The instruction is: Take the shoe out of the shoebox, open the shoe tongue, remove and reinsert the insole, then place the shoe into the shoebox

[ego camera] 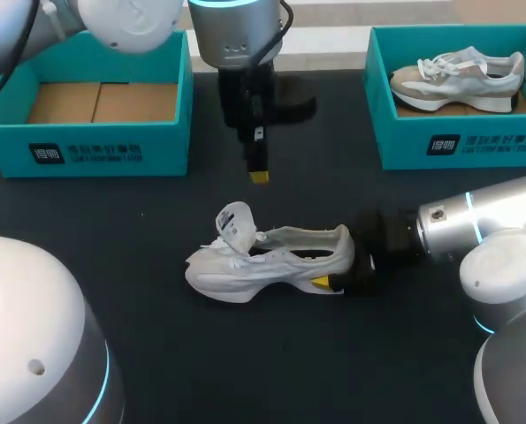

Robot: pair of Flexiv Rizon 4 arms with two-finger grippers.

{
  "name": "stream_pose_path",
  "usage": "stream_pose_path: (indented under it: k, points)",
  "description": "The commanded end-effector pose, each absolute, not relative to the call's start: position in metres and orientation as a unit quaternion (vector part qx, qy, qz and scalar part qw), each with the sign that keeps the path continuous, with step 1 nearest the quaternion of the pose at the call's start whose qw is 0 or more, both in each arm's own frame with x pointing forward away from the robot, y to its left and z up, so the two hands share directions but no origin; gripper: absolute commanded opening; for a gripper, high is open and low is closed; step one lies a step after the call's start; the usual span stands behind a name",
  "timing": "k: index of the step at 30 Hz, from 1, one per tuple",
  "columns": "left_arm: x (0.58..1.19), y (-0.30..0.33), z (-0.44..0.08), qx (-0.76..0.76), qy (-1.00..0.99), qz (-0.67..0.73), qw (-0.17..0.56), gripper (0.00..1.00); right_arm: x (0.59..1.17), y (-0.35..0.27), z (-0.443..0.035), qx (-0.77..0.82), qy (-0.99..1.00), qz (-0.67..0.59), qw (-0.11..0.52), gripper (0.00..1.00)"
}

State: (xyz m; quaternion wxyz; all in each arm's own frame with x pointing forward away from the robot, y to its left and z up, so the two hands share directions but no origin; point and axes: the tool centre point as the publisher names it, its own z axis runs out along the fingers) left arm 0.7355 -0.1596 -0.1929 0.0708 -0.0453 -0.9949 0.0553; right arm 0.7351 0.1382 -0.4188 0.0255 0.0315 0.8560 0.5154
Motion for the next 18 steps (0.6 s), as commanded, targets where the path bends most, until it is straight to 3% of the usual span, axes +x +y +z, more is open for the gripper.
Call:
stream_pose_path:
  k: [1, 18]
  points:
    - [0.740, -0.158, -0.195, -0.275, -0.952, 0.074, 0.111, 0.00, 0.736, 0.140, -0.424, 0.032, 0.857, 0.514, 0.026, 0.00]
    - [0.738, -0.177, -0.217, -0.239, -0.964, 0.086, 0.084, 0.00, 0.736, 0.140, -0.424, 0.032, 0.857, 0.514, 0.026, 0.00]
